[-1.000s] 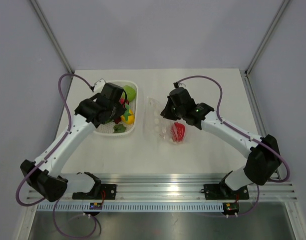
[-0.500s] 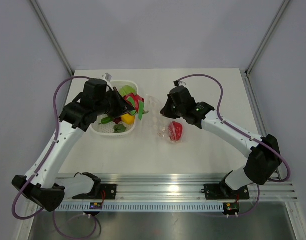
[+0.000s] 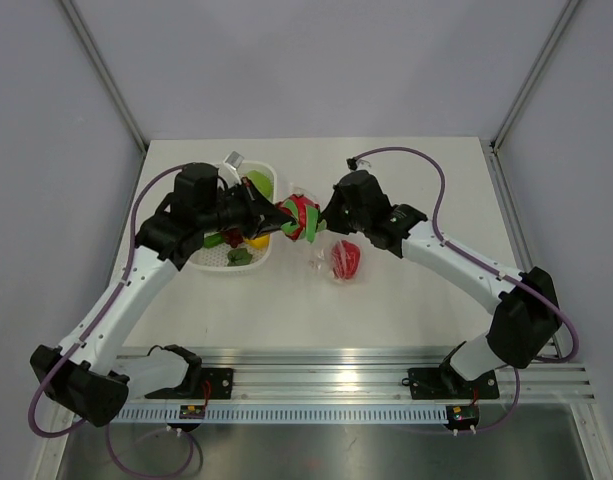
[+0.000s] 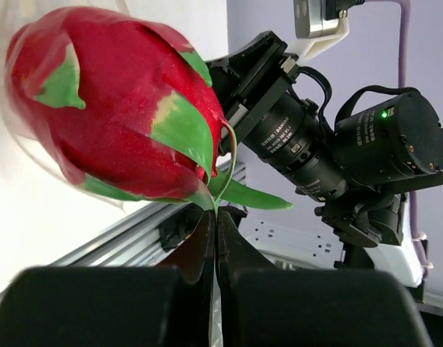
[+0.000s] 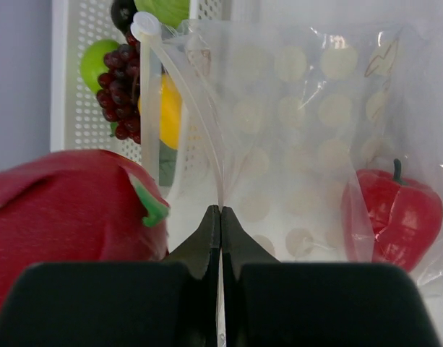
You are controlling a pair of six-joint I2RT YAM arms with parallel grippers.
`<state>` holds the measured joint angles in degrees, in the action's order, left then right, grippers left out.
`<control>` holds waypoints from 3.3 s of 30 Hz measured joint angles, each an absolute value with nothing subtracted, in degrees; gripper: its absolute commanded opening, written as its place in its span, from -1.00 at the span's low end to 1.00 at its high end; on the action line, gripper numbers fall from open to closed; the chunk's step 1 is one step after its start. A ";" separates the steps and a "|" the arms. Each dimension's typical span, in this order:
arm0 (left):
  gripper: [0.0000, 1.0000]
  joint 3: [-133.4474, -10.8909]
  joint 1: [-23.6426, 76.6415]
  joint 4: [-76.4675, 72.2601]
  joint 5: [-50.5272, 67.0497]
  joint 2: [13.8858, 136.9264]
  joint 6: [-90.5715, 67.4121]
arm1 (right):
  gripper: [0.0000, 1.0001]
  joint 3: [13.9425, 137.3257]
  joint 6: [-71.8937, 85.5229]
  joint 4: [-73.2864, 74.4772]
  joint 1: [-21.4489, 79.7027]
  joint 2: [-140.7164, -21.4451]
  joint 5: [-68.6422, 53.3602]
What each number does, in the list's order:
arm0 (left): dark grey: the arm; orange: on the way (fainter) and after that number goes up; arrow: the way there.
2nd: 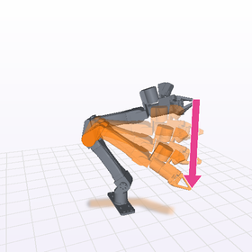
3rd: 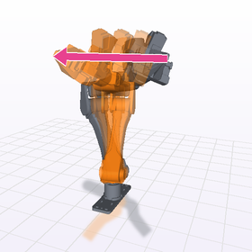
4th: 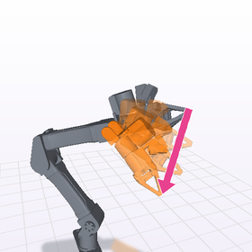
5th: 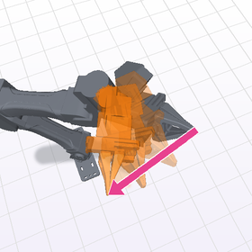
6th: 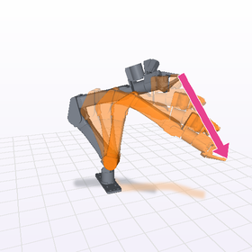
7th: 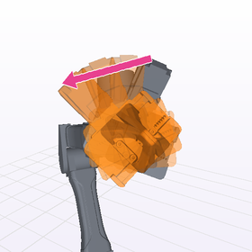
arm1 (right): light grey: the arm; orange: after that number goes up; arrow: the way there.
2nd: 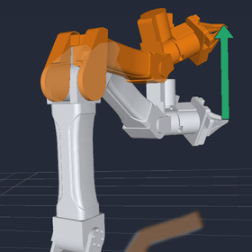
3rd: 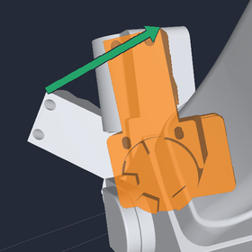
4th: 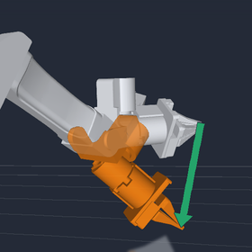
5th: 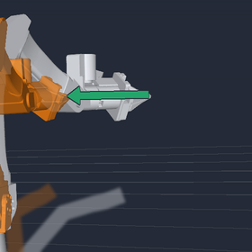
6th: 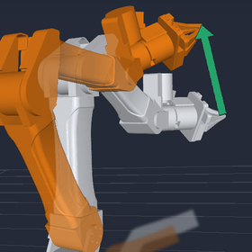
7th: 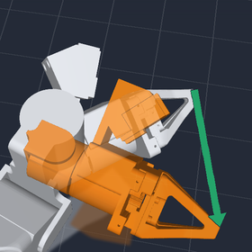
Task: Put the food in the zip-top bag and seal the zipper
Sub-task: Place the fake fruit in the zipper food storage bag, then adjust the zipper food storage bag at the center of the board.
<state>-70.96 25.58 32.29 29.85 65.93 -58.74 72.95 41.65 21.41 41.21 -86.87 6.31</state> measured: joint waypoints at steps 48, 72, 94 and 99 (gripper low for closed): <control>0.87 -53.30 23.73 16.49 33.01 69.91 -66.98 | -1.00 59.05 49.98 -1.78 36.32 -76.01 -10.22; 0.48 -55.40 25.65 36.25 8.56 60.95 -35.44 | -1.00 58.89 52.10 -0.27 35.07 -76.03 -11.70; -1.00 -48.27 28.82 25.96 9.21 72.40 -39.46 | -1.00 59.57 51.75 0.82 35.07 -76.77 -12.64; -1.00 -57.14 28.86 30.87 9.28 72.49 -39.18 | -1.00 62.85 49.10 8.80 35.00 -76.64 -10.07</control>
